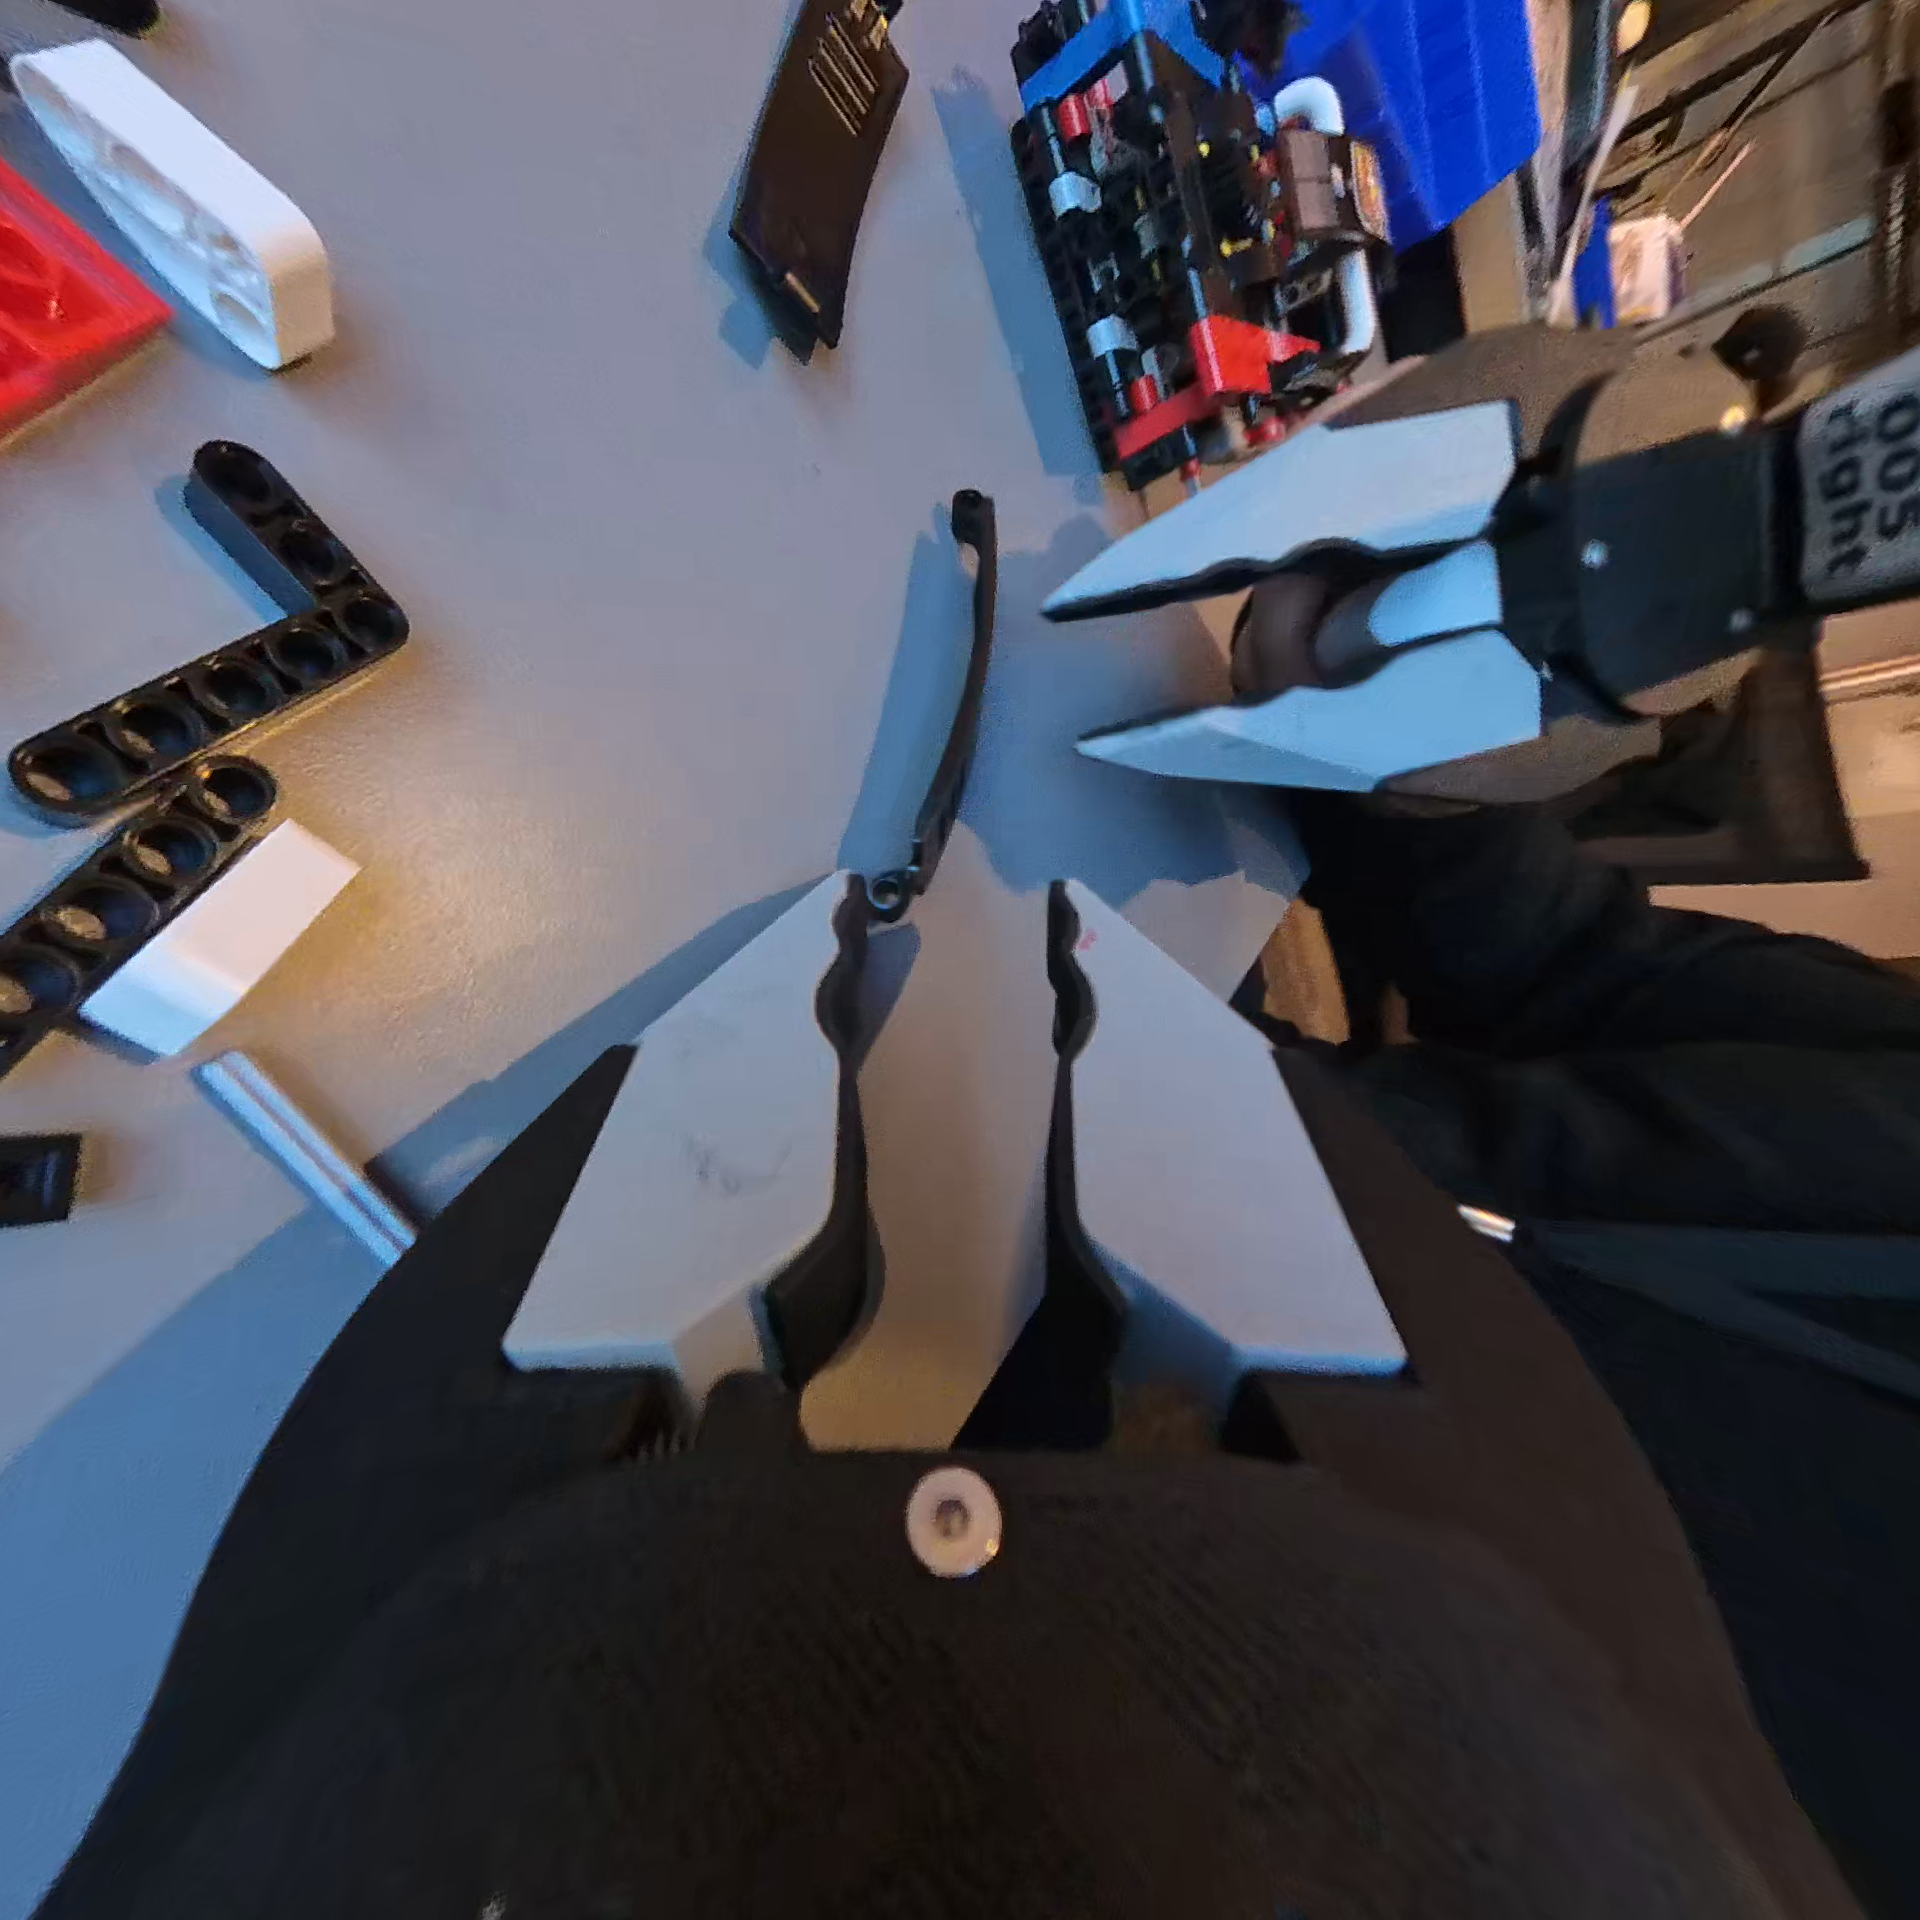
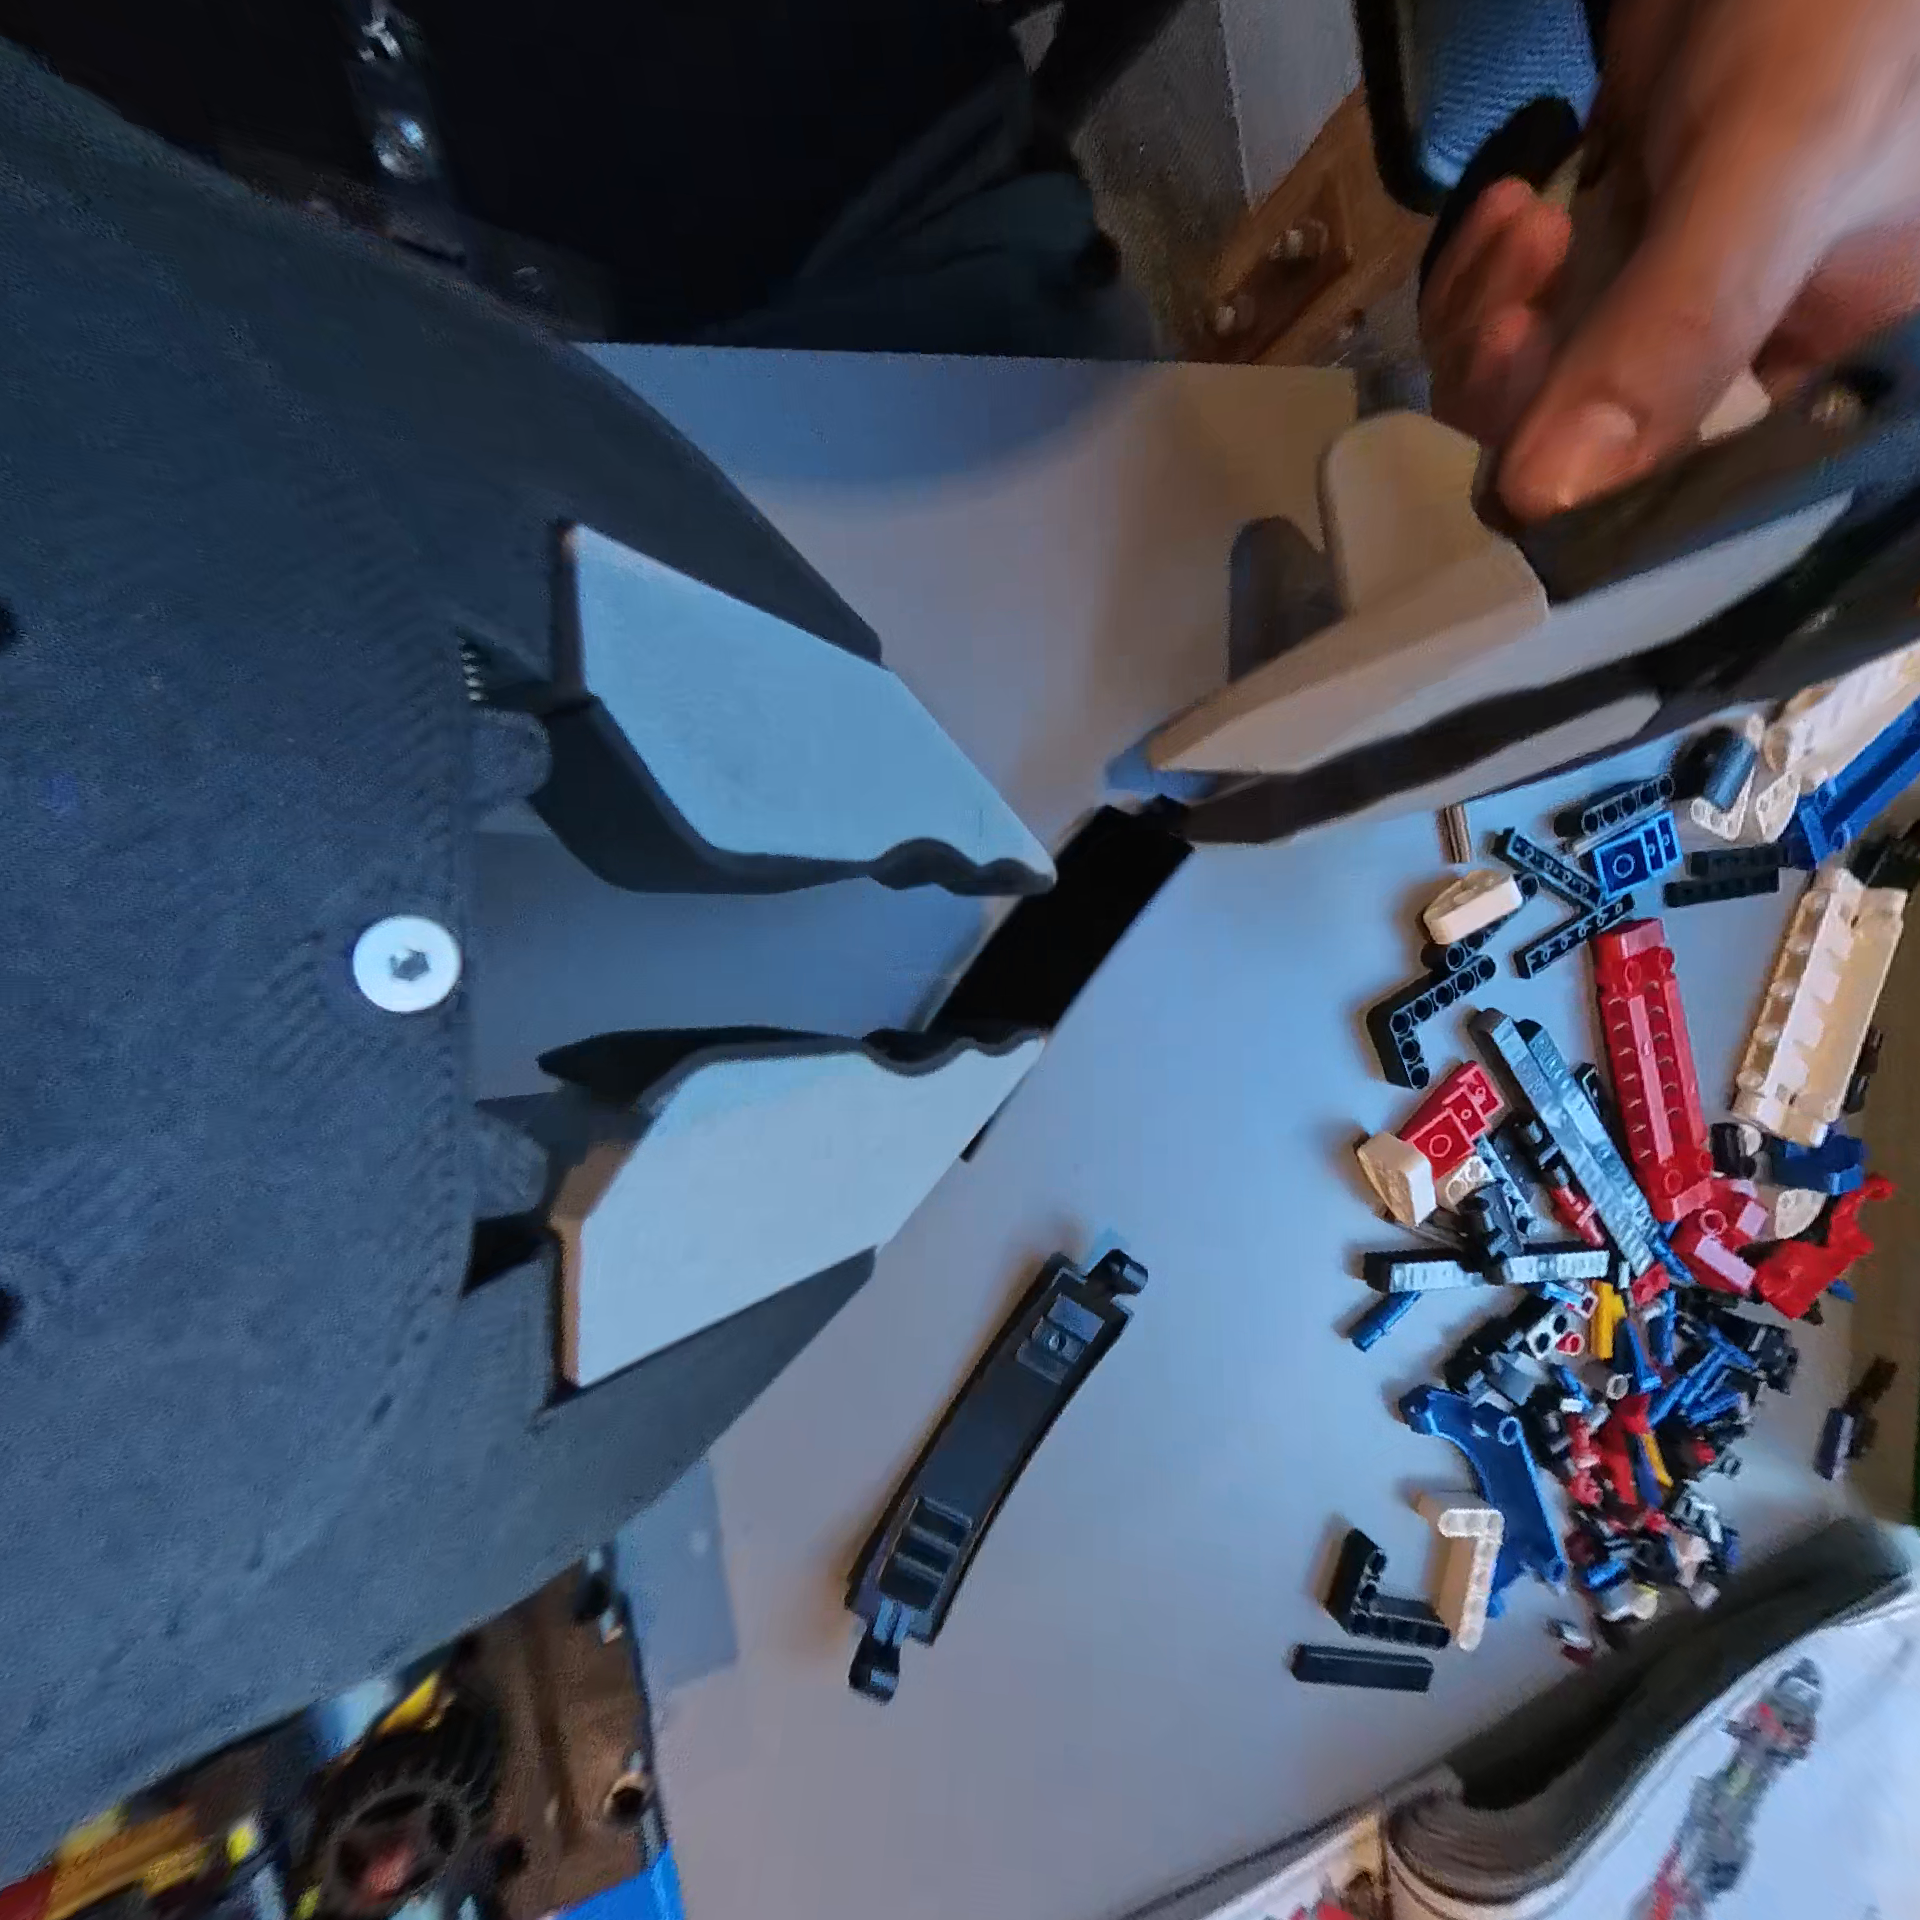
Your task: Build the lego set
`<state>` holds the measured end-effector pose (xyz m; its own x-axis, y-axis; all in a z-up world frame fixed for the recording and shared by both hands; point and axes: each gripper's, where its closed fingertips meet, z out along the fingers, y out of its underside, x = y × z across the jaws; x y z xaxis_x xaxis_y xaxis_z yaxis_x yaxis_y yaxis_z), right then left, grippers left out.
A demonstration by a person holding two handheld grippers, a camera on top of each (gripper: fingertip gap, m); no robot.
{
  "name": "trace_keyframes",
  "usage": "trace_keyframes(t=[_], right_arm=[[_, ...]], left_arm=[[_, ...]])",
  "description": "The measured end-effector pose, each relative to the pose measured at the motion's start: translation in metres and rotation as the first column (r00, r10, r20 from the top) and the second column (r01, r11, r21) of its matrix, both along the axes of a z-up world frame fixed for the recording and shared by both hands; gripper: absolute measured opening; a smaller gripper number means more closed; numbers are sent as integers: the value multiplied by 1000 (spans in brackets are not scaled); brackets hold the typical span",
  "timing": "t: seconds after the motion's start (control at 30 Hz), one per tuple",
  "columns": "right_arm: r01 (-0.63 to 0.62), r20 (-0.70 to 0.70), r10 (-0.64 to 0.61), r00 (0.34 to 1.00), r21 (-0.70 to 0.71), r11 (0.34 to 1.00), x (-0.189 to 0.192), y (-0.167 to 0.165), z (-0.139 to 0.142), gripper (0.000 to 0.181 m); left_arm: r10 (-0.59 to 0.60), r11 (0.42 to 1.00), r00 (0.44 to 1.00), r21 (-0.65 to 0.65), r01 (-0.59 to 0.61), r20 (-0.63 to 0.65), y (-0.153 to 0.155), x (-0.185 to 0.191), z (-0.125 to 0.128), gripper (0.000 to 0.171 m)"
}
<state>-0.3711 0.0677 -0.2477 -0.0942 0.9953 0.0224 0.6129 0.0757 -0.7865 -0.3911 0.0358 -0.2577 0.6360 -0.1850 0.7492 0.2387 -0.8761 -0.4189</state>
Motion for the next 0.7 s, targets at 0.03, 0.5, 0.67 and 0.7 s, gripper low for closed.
trace_keyframes(t=[0.03,0.5,0.67,0.7], right_arm=[[2,12,-2,1000,-16,1000,-5,-1,-3,16],[173,-197,-181,964,-56,983,64,25,63,9],[271,-235,-290,928,-110,956,112,45,73,10],[284,-241,-304,922,-115,952,119,48,73,10]], left_arm=[[-7,1000,1000,5,7,-18,-2,-1,0,33],[-186,913,789,194,359,-586,57,-21,36,45],[-345,888,723,42,459,-598,90,-4,12,50],[-368,883,715,17,468,-594,93,-1,8,49]])
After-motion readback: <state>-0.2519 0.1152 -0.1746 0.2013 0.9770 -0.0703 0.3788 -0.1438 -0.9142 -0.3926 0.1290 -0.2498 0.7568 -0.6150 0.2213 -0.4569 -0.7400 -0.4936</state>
